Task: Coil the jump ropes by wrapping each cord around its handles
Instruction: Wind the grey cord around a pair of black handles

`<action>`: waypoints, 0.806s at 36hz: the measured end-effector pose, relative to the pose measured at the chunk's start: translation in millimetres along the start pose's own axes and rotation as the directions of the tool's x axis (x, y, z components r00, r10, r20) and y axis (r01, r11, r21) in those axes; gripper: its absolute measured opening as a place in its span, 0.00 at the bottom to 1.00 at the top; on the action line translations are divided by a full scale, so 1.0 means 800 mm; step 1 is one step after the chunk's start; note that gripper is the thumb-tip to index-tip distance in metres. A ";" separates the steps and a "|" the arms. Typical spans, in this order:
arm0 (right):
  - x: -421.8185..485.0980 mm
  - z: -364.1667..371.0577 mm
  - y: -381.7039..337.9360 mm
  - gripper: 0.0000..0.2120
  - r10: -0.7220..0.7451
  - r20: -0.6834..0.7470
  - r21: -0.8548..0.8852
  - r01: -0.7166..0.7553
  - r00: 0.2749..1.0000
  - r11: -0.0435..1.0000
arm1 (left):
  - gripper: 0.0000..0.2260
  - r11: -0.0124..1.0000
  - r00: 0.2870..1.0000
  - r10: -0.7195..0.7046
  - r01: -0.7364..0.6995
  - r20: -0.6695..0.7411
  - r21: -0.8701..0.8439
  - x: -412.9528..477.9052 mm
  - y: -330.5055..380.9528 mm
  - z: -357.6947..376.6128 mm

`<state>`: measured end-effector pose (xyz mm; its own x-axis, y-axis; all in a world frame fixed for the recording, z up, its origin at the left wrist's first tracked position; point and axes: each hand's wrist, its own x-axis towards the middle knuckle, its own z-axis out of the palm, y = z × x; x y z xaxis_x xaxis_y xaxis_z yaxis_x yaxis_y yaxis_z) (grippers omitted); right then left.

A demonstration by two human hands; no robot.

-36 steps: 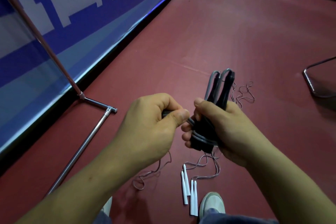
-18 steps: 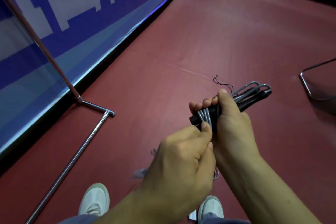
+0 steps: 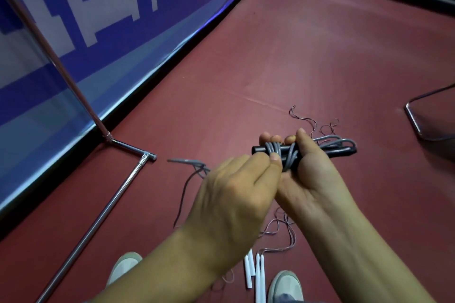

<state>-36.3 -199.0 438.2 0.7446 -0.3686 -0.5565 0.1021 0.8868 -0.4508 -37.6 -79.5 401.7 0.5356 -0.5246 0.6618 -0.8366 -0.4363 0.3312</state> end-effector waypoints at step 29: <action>-0.011 -0.015 -0.003 0.17 0.054 -0.077 -0.103 -0.062 0.996 0.993 | 0.08 0.918 0.988 -0.114 0.146 0.106 -0.369 0.009 -0.010 0.005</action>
<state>-51.1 -201.4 436.1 0.6961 -0.3403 -0.6322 -0.0127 0.8745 -0.4848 -26.1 -83.1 401.0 0.6367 -0.5458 0.5448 -0.7325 -0.2075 0.6483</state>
